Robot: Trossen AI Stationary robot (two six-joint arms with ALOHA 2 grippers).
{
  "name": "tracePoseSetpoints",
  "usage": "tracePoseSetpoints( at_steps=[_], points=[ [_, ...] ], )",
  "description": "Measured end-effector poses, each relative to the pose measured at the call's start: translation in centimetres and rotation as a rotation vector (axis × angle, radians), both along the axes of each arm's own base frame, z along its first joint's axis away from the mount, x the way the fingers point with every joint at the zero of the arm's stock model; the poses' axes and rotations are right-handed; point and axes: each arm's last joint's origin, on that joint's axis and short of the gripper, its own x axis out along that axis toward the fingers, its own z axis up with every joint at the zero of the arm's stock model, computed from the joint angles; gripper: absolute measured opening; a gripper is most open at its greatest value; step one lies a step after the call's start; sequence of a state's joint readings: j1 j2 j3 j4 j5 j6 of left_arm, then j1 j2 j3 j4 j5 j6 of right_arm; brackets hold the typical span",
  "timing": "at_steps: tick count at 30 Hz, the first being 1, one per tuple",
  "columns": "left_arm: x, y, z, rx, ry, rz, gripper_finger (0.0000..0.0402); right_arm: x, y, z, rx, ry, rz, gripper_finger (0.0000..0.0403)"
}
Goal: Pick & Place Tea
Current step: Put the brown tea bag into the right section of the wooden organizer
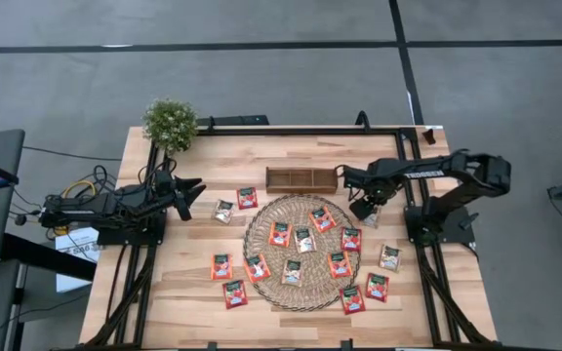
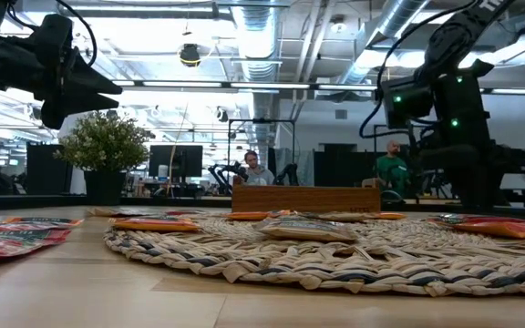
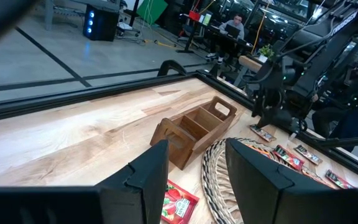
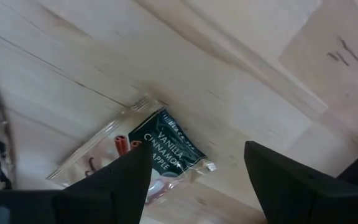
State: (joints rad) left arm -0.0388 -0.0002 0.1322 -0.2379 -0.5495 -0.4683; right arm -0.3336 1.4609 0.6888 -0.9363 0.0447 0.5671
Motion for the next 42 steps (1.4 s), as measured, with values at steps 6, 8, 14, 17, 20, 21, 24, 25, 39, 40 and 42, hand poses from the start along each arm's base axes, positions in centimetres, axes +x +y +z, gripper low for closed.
tracePoseSetpoints(
  at_steps=[6,8,14,17,20,21,24,25,39,40,42],
  points=[
    [0.0,0.0,0.0,0.001,0.001,0.000,0.0151,0.2,-0.1,-0.7,0.010,0.033,-0.001,0.0245],
    [0.0,0.0,0.0,0.002,0.002,0.000,0.0151,0.3,-0.1,-0.8,0.010,0.035,0.000,0.0244],
    [0.0,0.0,0.0,0.004,0.002,0.000,0.0151,0.4,-0.2,-0.8,0.007,0.024,-0.007,0.0234],
    [0.0,0.0,0.0,0.004,0.002,0.000,0.0151,0.4,-0.2,-0.8,0.010,0.018,-0.011,0.0223],
    [0.0,0.0,0.0,0.004,0.002,0.000,0.0151,0.5,-0.2,-0.9,0.013,0.009,-0.020,0.0215],
    [0.0,0.0,0.0,0.004,0.003,0.000,0.0151,0.5,-0.2,-0.9,0.014,0.008,-0.022,0.0213],
    [0.0,0.0,0.0,0.004,0.002,0.000,0.0151,0.5,-0.2,-0.9,0.015,0.002,-0.023,0.0212],
    [0.0,0.0,0.0,0.004,0.003,0.000,0.0151,0.6,-0.2,-0.9,0.014,-0.001,-0.023,0.0214],
    [0.0,0.0,0.0,0.003,0.002,0.000,0.0151,1.3,-0.4,-1.0,0.017,-0.085,-0.027,0.0226],
    [0.0,0.0,0.0,0.003,0.002,-0.001,0.0151,1.3,-0.4,-1.0,0.017,-0.086,-0.028,0.0225],
    [0.0,0.0,0.0,0.003,0.002,-0.001,0.0151,1.3,-0.5,-1.0,0.019,-0.088,-0.036,0.0224]
  ],
)
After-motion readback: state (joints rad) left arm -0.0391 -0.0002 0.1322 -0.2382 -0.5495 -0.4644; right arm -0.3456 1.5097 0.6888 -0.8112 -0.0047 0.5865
